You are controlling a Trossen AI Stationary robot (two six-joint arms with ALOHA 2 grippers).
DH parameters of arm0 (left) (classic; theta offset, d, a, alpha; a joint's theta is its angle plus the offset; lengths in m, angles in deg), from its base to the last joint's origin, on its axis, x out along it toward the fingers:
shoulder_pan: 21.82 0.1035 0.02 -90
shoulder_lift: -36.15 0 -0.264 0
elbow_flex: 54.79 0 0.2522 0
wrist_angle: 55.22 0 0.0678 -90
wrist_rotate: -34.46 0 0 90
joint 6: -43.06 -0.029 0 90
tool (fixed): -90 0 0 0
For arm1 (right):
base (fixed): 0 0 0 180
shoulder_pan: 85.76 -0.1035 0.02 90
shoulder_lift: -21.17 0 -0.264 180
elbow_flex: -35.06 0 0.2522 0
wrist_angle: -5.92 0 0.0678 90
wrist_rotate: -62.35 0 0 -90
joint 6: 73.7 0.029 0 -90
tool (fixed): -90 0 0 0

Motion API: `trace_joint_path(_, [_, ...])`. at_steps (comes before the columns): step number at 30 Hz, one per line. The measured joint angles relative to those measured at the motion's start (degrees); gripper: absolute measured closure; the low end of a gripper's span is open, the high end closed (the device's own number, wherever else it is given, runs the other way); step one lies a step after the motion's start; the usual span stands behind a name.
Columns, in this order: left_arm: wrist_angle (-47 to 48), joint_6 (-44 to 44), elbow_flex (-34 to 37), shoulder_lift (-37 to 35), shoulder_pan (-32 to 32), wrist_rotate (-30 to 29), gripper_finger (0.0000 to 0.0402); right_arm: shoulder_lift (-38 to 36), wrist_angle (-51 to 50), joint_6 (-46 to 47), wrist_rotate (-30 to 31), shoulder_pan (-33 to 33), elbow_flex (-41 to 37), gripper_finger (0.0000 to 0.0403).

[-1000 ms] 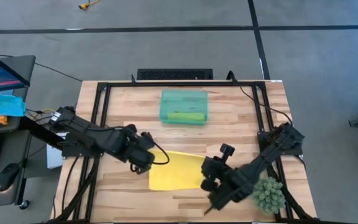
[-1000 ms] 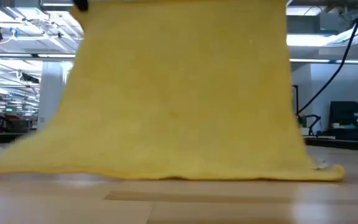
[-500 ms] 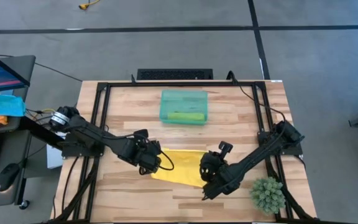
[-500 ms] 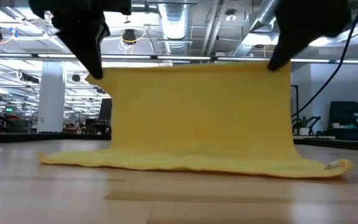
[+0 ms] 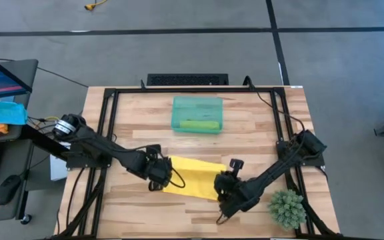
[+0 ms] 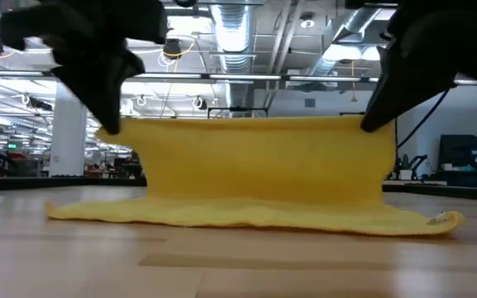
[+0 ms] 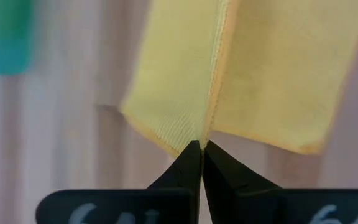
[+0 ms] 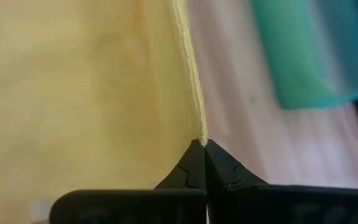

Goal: Roll microfiber towels into tight, uniform cylinder then place into a basket
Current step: Fold the yellow microfiber towel

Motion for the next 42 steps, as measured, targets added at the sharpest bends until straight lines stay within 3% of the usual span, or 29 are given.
trace_joint_path(14, [-15.7, 2.0, 7.7, 0.0, -4.9, 6.5, 0.0401, 0.9, 9.0, -3.1, -4.2, -3.3, -1.7, 0.0398])
trace_joint_path(22, [-17.8, 1.3, 8.4, 0.0, -5.0, 6.6, 0.0401, 1.0, 11.5, -0.9, -6.6, -4.5, -3.8, 0.0399])
trace_joint_path(31, [-18.4, -0.3, 8.5, 0.0, -5.0, 8.0, 0.0398, 1.0, 14.4, -4.6, -8.1, -4.6, -3.8, 0.0397])
trace_joint_path(42, [-18.3, -0.9, 8.6, 0.0, -5.0, 8.5, 0.0306, 1.0, 14.5, -4.8, -12.4, -4.7, -3.9, 0.0395])
